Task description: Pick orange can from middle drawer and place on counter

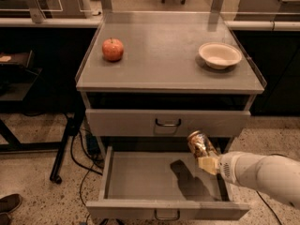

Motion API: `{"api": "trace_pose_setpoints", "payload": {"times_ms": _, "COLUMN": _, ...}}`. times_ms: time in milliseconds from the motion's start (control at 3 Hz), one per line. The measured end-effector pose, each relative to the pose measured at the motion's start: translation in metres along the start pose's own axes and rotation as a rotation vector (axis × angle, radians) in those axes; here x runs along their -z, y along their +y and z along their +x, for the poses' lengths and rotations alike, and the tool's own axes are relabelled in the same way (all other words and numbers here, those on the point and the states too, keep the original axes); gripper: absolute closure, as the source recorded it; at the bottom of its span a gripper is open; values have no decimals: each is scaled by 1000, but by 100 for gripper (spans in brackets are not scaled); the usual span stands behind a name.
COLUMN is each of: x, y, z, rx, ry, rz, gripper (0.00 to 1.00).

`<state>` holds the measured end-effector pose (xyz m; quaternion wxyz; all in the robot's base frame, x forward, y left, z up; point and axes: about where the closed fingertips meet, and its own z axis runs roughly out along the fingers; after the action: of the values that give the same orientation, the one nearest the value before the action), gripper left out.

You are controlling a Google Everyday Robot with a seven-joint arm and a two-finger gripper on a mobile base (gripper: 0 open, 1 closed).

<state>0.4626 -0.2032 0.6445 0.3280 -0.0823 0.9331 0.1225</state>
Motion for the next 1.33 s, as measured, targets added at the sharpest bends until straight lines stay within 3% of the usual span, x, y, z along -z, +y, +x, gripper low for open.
{"api": "trace_pose_setpoints", "payload": {"times_ms": 333, "x": 20, "y": 2, "z": -16, "rx": 21, "ry": -30, "rz": 24, "gripper": 100}}
{"api": "trace_pose_setpoints", "payload": {"times_ms": 667, "x": 27, "y": 7, "z": -40, "rx": 2, "ry": -72, "rz": 24, "gripper": 100}}
{"api": "trace_pose_setpoints", "payload": {"times_ms": 1333, "x": 96, "y": 22, "z": -111, "rx": 82, "ry": -264, "rz": 81, "gripper": 100}}
